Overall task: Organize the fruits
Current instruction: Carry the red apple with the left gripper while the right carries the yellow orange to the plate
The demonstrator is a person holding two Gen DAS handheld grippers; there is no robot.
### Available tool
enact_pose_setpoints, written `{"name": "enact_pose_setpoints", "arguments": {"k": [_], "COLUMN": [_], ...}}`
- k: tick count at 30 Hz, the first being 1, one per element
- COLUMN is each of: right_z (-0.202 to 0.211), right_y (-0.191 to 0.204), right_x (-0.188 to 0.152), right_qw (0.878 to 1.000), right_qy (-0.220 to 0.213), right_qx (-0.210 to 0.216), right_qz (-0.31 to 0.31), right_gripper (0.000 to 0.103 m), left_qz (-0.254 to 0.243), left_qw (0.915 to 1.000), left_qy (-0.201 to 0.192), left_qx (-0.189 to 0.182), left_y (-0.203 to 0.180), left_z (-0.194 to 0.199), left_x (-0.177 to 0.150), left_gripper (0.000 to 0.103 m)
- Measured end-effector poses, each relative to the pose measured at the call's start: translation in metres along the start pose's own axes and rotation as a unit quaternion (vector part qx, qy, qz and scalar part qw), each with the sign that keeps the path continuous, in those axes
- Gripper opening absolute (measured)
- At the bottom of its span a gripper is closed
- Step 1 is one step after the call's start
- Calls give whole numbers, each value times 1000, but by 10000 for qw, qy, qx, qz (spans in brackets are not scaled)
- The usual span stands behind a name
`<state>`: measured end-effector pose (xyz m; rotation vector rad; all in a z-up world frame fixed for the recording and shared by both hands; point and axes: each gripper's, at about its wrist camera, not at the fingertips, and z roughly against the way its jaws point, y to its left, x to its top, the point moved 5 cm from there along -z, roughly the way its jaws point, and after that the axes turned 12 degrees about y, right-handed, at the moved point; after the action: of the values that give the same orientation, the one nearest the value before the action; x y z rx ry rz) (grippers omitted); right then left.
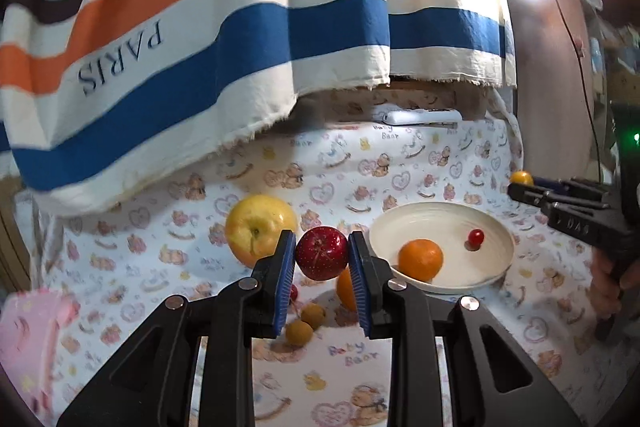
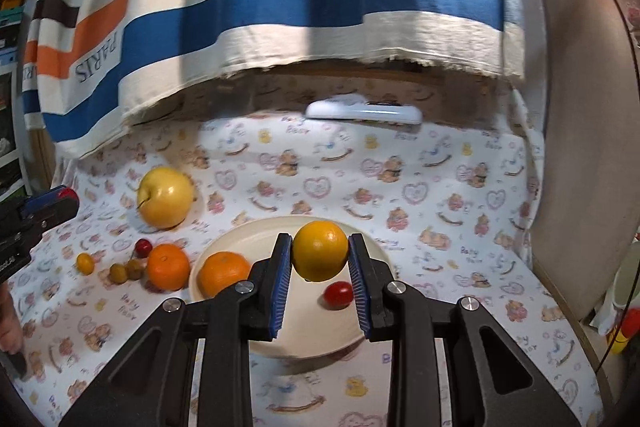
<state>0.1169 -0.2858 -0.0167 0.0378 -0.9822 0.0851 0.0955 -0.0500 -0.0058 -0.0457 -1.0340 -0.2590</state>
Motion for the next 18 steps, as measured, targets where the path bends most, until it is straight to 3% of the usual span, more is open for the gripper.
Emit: {"name": "enact_pose_setpoints", "arguments": {"k": [5,9,12,15,18], "right_z": [10,3,-5,-21,-30], "right_y": [-10,-13,-14,-23,-42], "right_x": [2,0,-3,-5,-6], "right_qw": [9987,9991,9997,9963,9895], "right_qy": [-330,-248,0,652,1237], "right_qx": [-393,-344,-254,-523,227], "right_qz": [-23,-23,-42,-208,-707], "right_gripper": [29,29,29,29,29], "left_qz": [-234,-440,-361,-457,-598], "left_qw": [9997,9988,9982,9960,9887], "left_qy": [110,147,204,450,1049], "left_qx": [-44,-165,-431,-620,-883], "left_y": [-14,-35,-50,-71,-93], "left_z": [-4,-8,-14,-27,-47], "left_x": [4,12,22,27,23], "left_gripper": [26,26,26,26,26]}}
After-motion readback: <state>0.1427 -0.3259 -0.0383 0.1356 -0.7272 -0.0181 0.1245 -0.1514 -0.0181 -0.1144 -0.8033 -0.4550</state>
